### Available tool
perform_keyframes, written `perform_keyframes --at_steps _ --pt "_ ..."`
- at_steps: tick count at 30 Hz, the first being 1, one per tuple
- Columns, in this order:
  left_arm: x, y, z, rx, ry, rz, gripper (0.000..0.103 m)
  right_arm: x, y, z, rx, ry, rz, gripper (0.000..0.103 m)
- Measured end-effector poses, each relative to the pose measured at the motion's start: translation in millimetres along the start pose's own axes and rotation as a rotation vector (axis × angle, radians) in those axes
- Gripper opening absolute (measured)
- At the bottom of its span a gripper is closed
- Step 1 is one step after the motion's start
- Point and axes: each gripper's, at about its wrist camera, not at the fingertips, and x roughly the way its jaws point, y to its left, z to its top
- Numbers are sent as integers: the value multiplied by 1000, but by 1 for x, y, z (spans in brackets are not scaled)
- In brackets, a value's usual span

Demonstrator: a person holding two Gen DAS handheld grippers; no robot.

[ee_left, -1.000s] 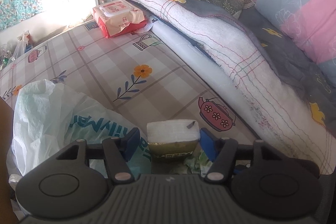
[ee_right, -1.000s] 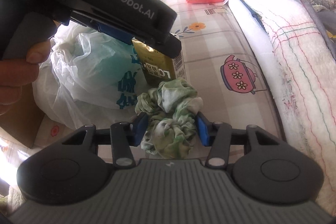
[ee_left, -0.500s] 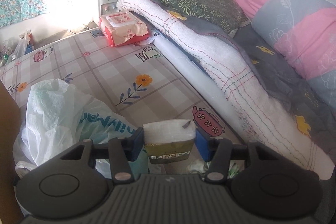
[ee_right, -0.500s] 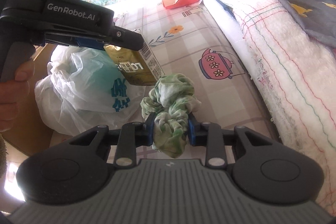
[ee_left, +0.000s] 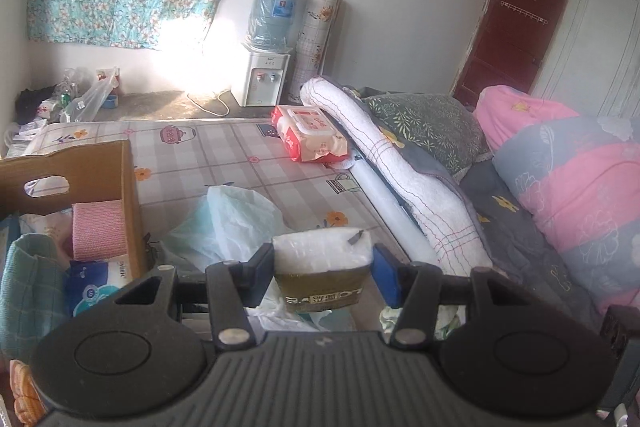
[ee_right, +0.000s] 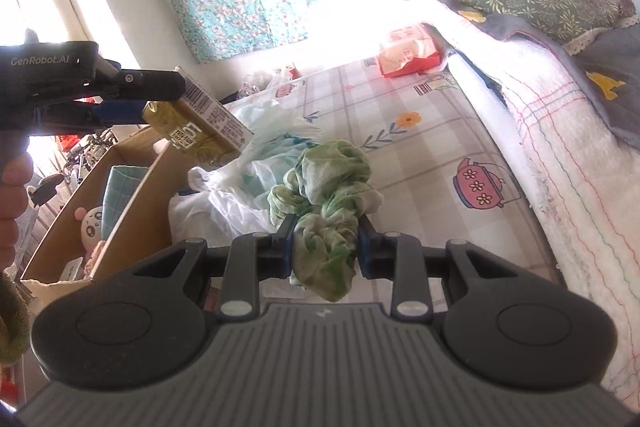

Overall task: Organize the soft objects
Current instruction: 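Carry the gold box with the left gripper into the cardboard box and release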

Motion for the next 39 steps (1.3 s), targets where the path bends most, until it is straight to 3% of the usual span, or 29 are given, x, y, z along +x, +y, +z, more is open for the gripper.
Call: perform_keyframes --at_steps 6,10,13,20,28,30,39 --pt "-62 55 -5 -99 -89 141 54 -1 37 22 -80 -33 104 29" --pt "-88 90 -14 -151 -87 219 54 9 61 32 -104 -21 176 29" --pt "-93 112 -23 -178 -21 223 54 17 79 34 -114 0 212 30" --pt "-64 154 -43 -189 246 196 54 23 112 37 -155 25 240 31" --pt "-13 164 -67 -49 503 207 54 22 120 40 -173 26 203 32" --pt "-1 164 -71 -40 535 211 55 21 123 39 -178 24 195 32" --pt "25 176 -79 -76 540 188 55 29 147 51 -234 26 222 33"
